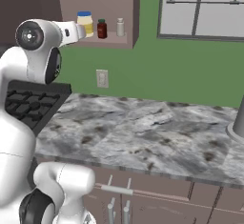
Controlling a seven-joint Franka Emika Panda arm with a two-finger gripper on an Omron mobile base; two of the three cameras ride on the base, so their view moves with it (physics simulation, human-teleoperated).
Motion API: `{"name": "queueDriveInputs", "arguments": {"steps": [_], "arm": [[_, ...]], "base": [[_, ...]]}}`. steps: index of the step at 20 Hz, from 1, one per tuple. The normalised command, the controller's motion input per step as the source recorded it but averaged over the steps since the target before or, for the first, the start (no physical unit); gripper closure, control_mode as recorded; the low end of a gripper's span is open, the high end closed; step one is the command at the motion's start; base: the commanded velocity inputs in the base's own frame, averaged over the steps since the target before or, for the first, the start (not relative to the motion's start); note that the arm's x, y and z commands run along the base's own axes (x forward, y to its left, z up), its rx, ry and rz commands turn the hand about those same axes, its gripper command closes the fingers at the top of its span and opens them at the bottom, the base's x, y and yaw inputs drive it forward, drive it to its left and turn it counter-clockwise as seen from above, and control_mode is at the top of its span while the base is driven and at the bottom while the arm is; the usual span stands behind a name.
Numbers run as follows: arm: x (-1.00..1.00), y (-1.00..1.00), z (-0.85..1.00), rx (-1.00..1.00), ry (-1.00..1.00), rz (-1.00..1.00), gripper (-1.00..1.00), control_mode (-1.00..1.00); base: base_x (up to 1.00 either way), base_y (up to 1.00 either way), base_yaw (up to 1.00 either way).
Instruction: Collect the paprika, mayonnaise, and shaker from the cabinet and place them next to the stove.
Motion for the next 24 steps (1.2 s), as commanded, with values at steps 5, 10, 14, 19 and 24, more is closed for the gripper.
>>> {"name": "queueDriveInputs", "arguments": {"steps": [5,10,14,19,24], "arm": [[0.3,0.02,0.13,0.01,-0.02,0.0,-1.0,-1.0],[0.38,0.07,0.03,0.0,0.0,0.0,-1.0,-1.0],[0.42,0.14,0.0,0.0,0.0,0.0,-1.0,-1.0],[0.42,0.08,0.0,0.0,0.0,0.0,-1.0,-1.0],[0.46,0.0,0.09,0.07,0.02,0.0,-1.0,-1.0]], "base": [[0.0,0.0,0.0],[0.0,0.0,0.0],[0.0,0.0,0.0],[0.0,0.0,0.0],[0.0,0.0,0.0]]}}
